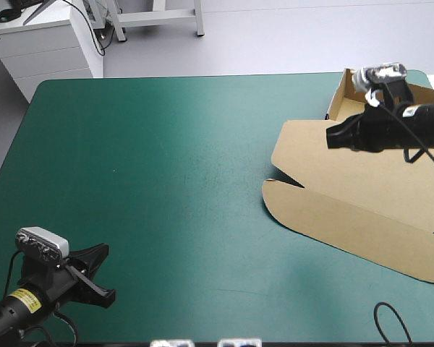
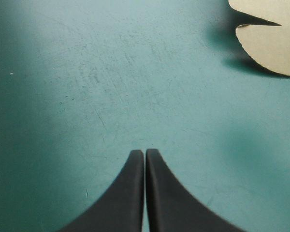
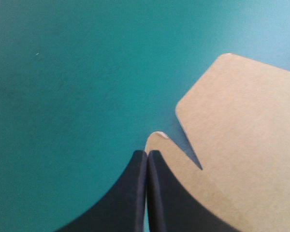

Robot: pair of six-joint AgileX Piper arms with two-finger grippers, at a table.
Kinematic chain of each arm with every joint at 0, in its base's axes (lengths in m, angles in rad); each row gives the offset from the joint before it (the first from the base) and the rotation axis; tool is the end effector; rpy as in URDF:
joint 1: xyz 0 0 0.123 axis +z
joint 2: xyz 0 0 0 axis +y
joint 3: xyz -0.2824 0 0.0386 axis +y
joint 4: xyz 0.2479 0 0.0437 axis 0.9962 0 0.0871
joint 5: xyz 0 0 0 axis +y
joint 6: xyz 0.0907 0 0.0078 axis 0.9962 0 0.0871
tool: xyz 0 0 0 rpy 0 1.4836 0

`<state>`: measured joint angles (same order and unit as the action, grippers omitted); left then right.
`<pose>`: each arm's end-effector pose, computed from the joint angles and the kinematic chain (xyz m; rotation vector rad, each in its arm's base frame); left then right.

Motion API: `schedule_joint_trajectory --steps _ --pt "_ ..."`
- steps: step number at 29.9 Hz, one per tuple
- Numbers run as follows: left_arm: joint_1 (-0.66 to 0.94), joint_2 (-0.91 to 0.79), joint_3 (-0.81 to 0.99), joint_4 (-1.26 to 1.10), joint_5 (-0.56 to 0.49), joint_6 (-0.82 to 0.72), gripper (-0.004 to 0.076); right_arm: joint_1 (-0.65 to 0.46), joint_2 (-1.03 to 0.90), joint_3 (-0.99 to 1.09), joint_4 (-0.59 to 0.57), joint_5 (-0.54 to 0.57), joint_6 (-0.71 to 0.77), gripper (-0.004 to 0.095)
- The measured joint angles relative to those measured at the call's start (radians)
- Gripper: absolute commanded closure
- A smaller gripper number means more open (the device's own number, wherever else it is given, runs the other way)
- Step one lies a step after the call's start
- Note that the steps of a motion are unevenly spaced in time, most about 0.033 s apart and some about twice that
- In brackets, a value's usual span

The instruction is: Fold the box

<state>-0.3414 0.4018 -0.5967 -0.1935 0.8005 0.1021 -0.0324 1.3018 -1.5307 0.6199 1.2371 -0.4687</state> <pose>0.0604 -0.0348 0.3158 0.4053 2.0563 -0.3718 0.2452 0.0421 0.4470 -0.4944 2.2620 0.5647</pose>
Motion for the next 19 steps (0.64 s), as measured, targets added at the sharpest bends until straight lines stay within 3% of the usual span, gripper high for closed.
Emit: schedule_joint_trajectory --steps 9,19 --pt "0.000 0.000 0.000 -0.001 0.002 0.000 0.0731 0.042 -0.392 0.359 -0.047 -0.256 -0.082 0.0925" --pt "0.000 -0.008 0.016 0.039 -0.039 0.013 0.0731 0.042 -0.689 0.755 -0.058 -0.562 -0.132 0.0925"
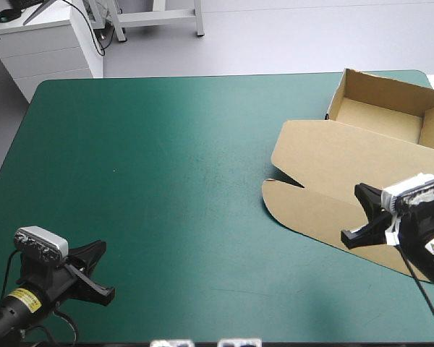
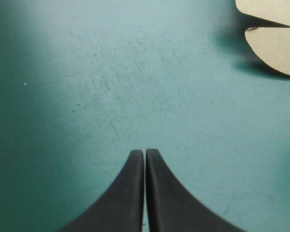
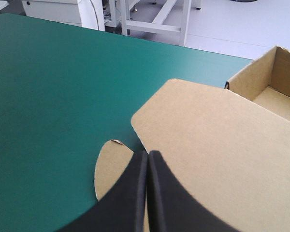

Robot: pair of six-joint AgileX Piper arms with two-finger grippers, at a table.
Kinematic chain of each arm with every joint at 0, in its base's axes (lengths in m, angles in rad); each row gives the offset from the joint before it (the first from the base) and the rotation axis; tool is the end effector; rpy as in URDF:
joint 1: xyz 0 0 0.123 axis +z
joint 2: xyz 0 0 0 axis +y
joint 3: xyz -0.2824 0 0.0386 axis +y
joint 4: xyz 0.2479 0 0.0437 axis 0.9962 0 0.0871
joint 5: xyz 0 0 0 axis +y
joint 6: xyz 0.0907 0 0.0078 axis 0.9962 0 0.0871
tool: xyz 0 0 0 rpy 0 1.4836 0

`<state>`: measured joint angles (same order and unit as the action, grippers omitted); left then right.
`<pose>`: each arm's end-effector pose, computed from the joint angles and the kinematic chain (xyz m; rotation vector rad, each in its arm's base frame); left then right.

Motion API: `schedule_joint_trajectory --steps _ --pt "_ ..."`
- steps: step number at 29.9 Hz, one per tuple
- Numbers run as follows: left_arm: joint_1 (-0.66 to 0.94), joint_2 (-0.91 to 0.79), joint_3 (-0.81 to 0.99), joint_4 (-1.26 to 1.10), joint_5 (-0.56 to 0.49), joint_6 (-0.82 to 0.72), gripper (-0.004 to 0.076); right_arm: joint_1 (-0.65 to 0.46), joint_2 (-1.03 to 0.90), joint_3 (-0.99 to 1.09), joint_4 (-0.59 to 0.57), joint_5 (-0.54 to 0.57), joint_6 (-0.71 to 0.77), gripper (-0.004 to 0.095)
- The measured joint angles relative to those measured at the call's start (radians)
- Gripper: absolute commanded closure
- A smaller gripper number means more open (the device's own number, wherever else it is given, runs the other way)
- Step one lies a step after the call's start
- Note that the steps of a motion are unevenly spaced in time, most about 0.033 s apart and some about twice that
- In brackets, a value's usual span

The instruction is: Fold the box

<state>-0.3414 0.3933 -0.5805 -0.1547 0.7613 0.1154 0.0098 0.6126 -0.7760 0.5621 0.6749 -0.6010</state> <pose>0.0623 -0.0324 0.3140 0.4191 2.0209 -0.3190 0.1091 0.0314 0.3713 -0.3720 1.8650 0.2339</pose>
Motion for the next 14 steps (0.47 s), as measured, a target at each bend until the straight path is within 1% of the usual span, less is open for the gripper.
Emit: schedule_joint_trajectory --steps 5,7,10,14 --pt "0.000 -0.065 0.070 0.023 -0.052 0.013 0.0731 0.000 -0.095 0.171 0.000 -0.107 -0.033 0.0926" --pt "0.000 -0.109 0.103 0.027 -0.061 0.041 0.0731 0.000 -0.126 0.230 0.000 -0.144 -0.035 0.0926" --pt "0.000 -0.181 0.145 0.027 -0.066 0.074 0.0731 0.000 -0.168 0.300 0.000 -0.176 -0.038 0.0926" --pt "0.000 -0.282 0.186 0.027 -0.066 0.083 0.0731 0.000 -0.221 0.374 0.000 -0.190 -0.039 0.0926"
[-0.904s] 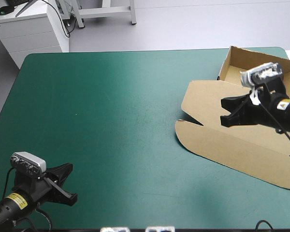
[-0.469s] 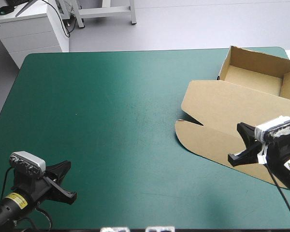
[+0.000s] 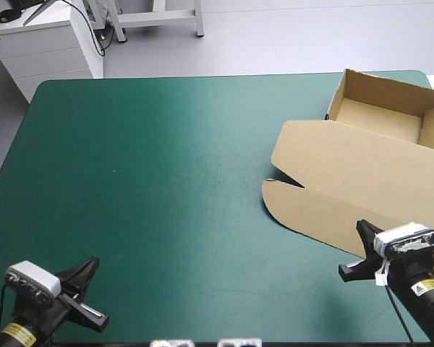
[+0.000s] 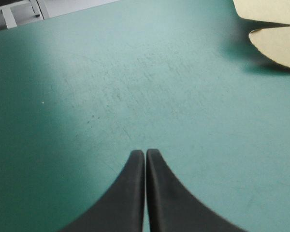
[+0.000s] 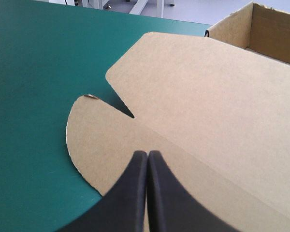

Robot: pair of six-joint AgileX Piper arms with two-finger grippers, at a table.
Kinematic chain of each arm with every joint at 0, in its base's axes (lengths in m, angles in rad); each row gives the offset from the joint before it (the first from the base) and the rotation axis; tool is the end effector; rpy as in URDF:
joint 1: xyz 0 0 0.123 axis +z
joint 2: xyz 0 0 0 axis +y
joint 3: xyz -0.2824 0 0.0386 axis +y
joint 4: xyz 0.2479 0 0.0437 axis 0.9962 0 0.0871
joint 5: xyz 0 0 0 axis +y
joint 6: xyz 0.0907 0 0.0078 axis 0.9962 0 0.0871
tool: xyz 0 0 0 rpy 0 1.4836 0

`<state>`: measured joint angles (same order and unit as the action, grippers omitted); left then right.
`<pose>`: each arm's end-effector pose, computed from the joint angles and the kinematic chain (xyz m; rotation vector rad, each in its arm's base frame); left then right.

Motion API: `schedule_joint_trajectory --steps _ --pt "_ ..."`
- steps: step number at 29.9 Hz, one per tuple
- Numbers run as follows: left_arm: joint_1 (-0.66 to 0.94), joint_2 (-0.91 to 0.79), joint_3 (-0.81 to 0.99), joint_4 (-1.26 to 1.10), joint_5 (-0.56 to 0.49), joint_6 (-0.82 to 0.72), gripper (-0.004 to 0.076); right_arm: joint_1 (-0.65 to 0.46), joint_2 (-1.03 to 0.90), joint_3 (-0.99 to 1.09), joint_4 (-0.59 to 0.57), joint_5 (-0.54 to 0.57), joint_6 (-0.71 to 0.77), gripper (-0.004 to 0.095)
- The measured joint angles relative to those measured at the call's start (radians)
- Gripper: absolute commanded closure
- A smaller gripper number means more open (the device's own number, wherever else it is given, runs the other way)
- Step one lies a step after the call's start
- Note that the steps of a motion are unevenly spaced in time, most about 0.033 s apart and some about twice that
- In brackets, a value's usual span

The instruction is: Fold the box

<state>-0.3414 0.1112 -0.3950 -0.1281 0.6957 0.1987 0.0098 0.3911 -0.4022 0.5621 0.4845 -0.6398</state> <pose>0.0309 -0.0189 0.2753 0.4701 1.8384 -0.2419 0.0845 0.0235 0.2849 -0.3025 1.8595 0.1539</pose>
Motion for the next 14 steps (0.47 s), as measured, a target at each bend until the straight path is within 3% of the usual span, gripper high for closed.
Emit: schedule_joint_trajectory --steps 5,14 --pt "0.000 -0.089 0.006 -0.004 0.001 0.000 0.0731 0.000 -0.066 0.019 -0.010 0.010 0.005 0.0926" --pt "0.000 -0.101 0.006 -0.004 0.016 0.000 0.0731 0.000 -0.098 0.019 -0.118 0.120 0.108 0.0926"
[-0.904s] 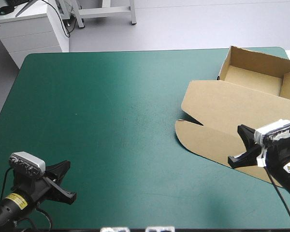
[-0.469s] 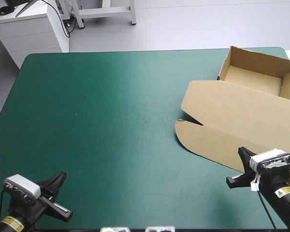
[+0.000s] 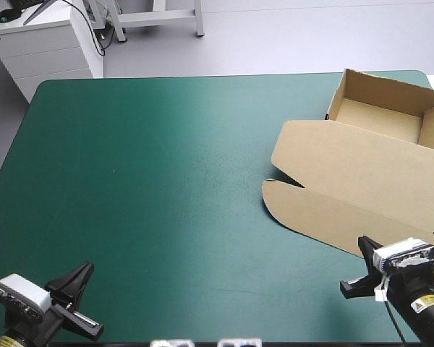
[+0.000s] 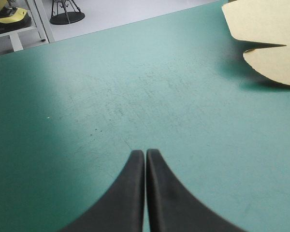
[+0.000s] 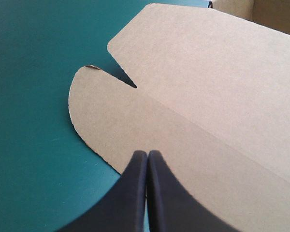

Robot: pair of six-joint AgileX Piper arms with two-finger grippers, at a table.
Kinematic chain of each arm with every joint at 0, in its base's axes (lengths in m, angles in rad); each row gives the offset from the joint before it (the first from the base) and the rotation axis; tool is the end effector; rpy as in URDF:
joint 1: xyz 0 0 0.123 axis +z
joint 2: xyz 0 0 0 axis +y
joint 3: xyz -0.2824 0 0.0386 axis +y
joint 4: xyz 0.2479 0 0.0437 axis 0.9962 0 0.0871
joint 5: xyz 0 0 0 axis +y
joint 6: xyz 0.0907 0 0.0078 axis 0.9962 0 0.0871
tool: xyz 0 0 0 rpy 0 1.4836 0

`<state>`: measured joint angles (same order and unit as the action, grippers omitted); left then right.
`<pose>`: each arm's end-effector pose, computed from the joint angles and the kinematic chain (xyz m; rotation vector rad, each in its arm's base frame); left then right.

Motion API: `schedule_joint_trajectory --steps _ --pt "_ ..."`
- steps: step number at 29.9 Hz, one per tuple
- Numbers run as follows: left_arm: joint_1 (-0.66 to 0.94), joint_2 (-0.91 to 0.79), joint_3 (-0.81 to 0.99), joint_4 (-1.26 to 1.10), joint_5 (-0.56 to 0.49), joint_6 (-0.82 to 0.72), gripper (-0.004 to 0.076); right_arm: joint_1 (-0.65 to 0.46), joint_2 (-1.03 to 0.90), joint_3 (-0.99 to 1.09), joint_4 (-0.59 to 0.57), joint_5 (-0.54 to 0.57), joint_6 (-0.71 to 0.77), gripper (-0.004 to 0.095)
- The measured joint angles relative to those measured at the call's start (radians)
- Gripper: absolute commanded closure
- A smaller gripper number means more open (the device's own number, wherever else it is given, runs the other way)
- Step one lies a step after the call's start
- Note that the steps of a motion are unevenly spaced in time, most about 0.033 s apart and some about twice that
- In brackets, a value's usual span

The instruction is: Fold the box

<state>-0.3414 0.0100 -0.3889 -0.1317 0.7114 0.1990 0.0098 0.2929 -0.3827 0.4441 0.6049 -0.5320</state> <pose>0.0164 -0.0141 0.2749 0.4566 1.7597 -0.2497 0.0654 0.0229 0.2743 -0.3250 1.9150 0.1419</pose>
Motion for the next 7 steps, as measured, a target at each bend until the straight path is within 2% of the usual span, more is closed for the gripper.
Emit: schedule_joint_trajectory --steps 7 --pt "0.000 0.000 0.000 0.000 0.006 0.001 0.0731 0.000 0.000 0.000 -0.011 0.033 0.030 0.0926"
